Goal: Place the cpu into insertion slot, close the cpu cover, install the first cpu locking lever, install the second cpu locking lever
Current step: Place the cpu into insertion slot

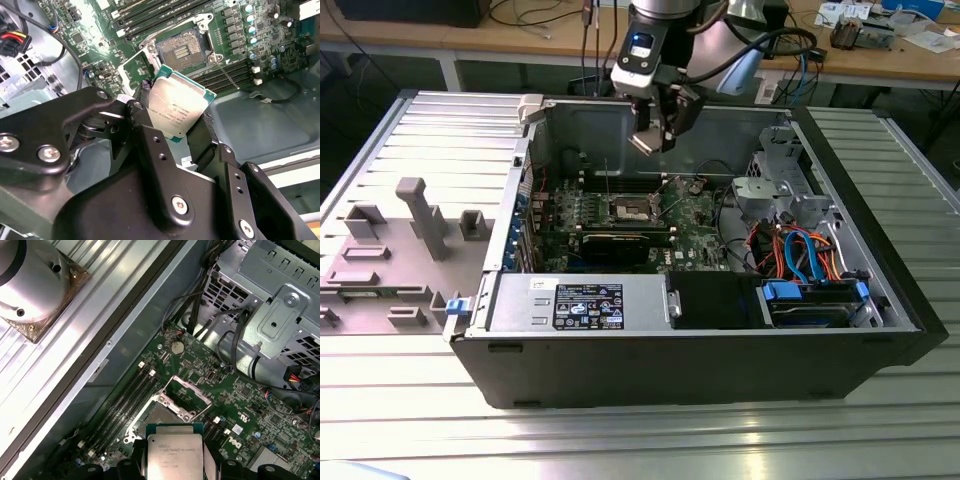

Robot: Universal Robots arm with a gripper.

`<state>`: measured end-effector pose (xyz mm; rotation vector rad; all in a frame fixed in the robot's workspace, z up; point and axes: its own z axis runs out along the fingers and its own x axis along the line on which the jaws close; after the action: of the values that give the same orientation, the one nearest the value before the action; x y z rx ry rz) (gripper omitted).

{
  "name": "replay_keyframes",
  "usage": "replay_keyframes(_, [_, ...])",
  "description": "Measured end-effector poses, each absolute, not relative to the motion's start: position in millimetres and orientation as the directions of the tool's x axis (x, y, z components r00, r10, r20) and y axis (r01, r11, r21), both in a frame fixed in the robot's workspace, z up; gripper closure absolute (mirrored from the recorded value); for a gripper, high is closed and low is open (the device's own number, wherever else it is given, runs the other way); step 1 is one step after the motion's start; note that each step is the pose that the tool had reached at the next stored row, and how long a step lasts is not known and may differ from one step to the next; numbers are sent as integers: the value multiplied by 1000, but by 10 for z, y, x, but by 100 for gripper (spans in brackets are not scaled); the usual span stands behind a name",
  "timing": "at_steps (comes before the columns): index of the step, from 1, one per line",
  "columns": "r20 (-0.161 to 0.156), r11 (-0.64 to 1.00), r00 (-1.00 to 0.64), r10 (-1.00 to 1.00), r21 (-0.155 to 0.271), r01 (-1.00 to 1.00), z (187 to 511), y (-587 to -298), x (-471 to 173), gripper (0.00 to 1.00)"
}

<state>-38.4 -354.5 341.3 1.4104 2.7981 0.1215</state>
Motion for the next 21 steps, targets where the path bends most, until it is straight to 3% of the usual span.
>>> replay_keyframes(21, [40, 432, -434, 900, 35, 901, 3199, -3545, -386, 46])
